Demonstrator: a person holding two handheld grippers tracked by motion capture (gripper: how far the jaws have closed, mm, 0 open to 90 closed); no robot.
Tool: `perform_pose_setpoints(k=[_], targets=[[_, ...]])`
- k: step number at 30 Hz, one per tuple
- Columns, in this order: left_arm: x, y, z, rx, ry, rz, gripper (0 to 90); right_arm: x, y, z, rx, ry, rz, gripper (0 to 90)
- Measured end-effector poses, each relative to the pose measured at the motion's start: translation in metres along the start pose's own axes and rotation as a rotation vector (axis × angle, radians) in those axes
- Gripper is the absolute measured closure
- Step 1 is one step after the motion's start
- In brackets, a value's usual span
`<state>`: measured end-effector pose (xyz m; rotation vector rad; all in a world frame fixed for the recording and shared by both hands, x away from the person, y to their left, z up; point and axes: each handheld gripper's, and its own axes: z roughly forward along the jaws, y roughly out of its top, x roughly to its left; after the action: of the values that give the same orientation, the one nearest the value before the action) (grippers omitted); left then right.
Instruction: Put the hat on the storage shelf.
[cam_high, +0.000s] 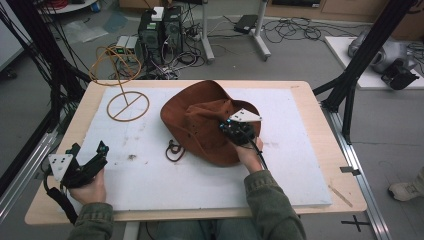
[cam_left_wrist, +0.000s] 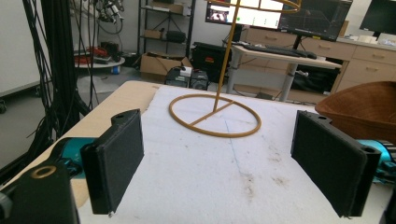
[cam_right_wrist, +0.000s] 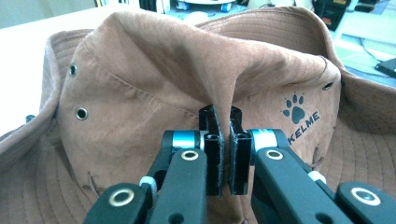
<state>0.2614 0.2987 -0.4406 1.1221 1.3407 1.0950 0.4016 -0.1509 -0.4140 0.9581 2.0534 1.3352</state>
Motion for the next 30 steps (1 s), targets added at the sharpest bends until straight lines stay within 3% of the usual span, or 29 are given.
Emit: perform_pose_setpoints(k=[7,9,10,13,15,17,21,30], targets=[[0.000,-0.001,0.001,0.001,0.000,-0.001,17.3,-0.001,0.006,-0.011,-0.089,-0.010,0.027,88.4],[0.001,-0.001,0.001,0.004,0.000,-0.003,17.3,-0.004,0.009,-0.017,-0.154,-0.011,0.048,88.4],[0.001,-0.001,0.001,0.005,0.001,-0.003,17.3,-0.008,0.012,-0.023,-0.214,0.002,0.077,88.4],[0.001,-0.001,0.001,0.004,0.000,-0.003,17.3,-0.015,0.018,-0.033,-0.297,0.022,0.118,88.4],[0.000,-0.002,0.001,0.009,-0.001,-0.001,17.4,-0.016,0.020,-0.036,-0.322,0.028,0.138,88.4],[0.000,-0.002,0.001,0.009,0.000,0.000,17.3,-0.020,0.029,-0.047,-0.403,0.041,0.155,88.4],[-0.001,-0.002,0.001,0.008,-0.002,-0.004,17.3,-0.023,0.044,-0.055,-0.459,0.057,0.177,88.4],[0.000,-0.003,0.002,0.013,-0.008,-0.006,17.3,-0.022,0.078,-0.067,-0.534,0.073,0.148,88.4]])
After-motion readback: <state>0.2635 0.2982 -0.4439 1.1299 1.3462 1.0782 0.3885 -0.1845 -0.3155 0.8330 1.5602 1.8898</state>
